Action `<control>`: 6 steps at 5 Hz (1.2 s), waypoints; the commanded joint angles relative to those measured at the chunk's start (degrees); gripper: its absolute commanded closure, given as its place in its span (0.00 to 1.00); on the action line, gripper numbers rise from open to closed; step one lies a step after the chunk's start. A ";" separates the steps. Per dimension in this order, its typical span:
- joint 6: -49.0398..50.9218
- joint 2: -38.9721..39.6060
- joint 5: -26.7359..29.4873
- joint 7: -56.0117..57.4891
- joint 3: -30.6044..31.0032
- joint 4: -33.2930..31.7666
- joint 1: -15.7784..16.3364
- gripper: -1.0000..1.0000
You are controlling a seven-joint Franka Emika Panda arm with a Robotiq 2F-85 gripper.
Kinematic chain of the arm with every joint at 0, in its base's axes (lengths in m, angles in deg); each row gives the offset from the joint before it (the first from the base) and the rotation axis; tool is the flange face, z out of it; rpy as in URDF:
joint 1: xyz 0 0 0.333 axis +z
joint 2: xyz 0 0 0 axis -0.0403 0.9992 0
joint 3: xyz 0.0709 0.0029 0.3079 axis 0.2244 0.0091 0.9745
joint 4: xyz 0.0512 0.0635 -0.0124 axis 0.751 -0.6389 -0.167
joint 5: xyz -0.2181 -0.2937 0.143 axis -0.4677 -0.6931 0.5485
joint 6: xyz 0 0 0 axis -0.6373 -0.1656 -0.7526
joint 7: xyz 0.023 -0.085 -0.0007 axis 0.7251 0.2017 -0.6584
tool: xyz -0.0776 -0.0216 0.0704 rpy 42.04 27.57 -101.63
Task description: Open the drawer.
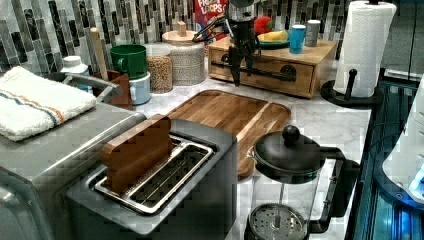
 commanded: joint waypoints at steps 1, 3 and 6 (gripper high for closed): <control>-3.17 0.24 5.60 -1.17 7.38 0.17 5.22 0.00; -3.02 -2.65 5.42 -8.39 8.21 -2.99 8.72 0.00; 1.18 -6.34 6.24 -14.97 10.67 -5.33 10.95 0.00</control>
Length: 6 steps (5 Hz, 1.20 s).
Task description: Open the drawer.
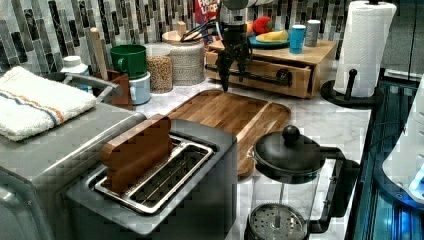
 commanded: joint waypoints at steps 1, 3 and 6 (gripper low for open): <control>1.80 -6.48 2.23 -11.16 8.68 -4.35 10.00 0.00; 4.43 -6.45 3.99 -17.44 12.77 -2.62 9.26 0.00; 5.05 -4.58 6.50 -24.09 13.21 0.56 11.13 0.00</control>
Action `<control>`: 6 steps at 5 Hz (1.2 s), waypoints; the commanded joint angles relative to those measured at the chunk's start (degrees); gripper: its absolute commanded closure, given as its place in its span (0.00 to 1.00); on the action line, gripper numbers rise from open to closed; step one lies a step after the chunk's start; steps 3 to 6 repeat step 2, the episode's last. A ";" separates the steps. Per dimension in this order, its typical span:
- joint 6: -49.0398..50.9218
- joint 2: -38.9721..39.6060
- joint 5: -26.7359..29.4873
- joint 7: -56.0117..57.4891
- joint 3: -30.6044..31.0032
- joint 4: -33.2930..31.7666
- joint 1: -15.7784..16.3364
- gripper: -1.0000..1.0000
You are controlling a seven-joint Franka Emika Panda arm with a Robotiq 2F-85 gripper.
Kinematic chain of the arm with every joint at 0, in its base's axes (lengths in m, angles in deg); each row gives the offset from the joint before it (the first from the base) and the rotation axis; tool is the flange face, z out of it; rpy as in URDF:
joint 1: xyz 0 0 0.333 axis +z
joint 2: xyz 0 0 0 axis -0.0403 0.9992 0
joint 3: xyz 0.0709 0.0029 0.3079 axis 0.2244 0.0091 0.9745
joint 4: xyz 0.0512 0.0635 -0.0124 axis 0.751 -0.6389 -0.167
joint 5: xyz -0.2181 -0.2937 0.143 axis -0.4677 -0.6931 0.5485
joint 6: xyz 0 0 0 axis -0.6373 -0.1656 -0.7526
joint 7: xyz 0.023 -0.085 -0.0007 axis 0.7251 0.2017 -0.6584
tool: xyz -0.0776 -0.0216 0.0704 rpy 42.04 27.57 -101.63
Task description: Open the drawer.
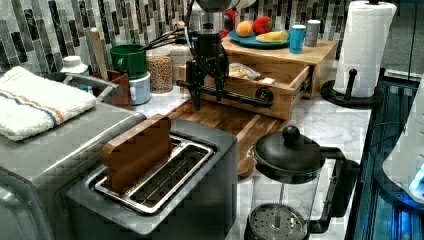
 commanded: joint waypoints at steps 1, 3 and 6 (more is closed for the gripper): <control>3.96 -2.15 3.82 -8.76 4.38 3.99 4.96 0.00; 4.28 -2.45 4.23 -10.60 4.55 4.15 4.91 0.00; 4.28 -2.45 4.23 -10.60 4.55 4.15 4.91 0.00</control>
